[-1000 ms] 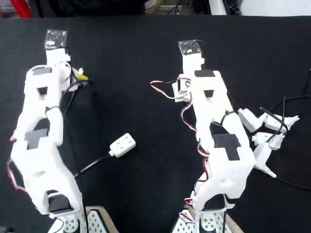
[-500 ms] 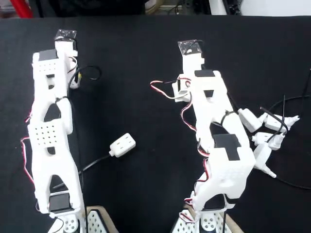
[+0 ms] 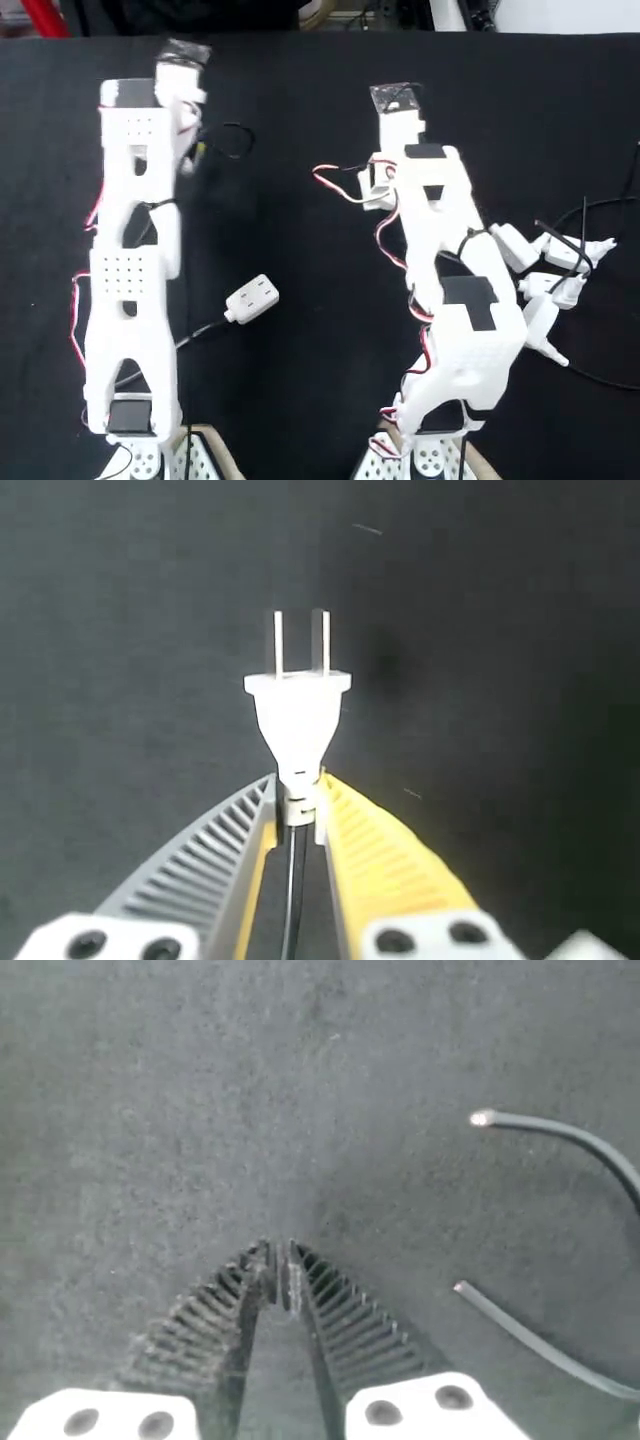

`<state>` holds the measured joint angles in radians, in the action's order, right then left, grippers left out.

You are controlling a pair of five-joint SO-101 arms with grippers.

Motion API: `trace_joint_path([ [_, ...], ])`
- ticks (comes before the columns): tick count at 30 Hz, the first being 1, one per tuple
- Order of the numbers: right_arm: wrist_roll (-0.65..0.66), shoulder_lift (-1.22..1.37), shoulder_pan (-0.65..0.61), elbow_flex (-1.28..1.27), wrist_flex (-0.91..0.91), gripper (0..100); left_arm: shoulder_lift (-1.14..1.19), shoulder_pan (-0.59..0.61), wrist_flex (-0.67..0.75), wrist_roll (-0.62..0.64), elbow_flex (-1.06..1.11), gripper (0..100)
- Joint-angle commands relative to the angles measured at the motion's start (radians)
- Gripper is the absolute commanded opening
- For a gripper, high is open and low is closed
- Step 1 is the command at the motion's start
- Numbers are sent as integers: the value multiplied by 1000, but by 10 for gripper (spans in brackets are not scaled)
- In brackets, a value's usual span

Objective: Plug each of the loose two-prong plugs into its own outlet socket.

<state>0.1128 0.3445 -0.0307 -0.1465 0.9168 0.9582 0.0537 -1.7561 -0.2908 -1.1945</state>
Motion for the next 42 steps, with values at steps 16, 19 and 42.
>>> trace_joint_path([
  [16, 442, -61, 374, 314, 615, 12, -795, -547, 364, -459, 1118, 30],
  [19, 591, -97, 445, 346, 678, 12, -795, -605, 442, -473, 1167, 30],
  [42, 1312, -627, 551, 15, 687, 178, -885, -759, 499, -262, 1227, 299],
])
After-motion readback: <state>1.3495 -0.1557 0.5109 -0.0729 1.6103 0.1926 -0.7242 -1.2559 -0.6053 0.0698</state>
